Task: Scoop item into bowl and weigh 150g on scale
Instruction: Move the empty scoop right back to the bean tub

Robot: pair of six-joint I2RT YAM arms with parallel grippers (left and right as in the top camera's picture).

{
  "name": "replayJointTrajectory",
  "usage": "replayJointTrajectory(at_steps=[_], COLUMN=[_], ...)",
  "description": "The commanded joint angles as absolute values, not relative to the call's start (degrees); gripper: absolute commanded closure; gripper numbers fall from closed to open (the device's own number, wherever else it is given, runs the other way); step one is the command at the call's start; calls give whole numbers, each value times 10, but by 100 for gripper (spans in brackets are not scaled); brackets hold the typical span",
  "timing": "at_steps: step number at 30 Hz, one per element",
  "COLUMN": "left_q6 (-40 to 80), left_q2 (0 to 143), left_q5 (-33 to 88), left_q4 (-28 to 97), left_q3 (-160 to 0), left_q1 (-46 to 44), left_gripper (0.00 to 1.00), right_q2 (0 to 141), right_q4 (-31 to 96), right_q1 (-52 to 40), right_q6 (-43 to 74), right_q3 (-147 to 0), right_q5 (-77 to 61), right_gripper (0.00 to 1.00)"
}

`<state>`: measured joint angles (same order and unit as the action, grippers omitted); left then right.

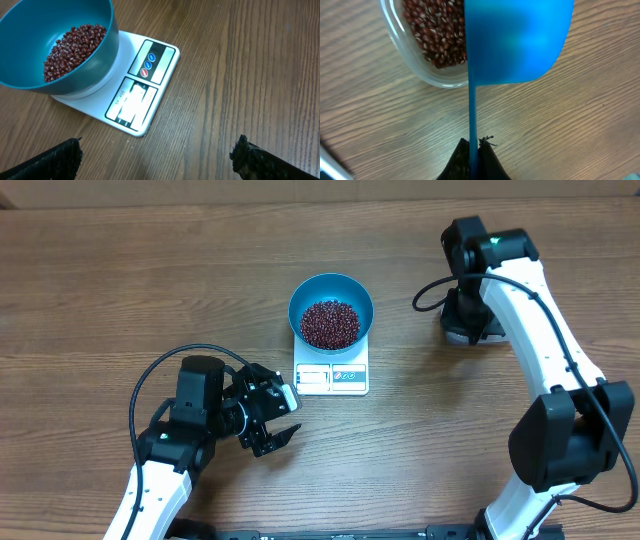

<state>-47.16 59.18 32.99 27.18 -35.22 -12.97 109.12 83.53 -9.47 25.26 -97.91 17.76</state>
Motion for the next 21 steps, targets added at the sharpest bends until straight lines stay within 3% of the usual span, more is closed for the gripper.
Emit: replayJointTrajectory(at_steps=[1,21], left_q6=[-482,-482], left_q2=[596,596], left_q5=[339,339], left_q4=[272,272], left_q3=[-350,-350], left_q1=[-127,-127], left_gripper=[1,1], right_q2=[1070,1132], right_q4=[820,766], right_q1=[-96,-76], right_q6=[257,238], right_q3=[-951,-938], right_q5=[211,251], right_gripper=[96,96])
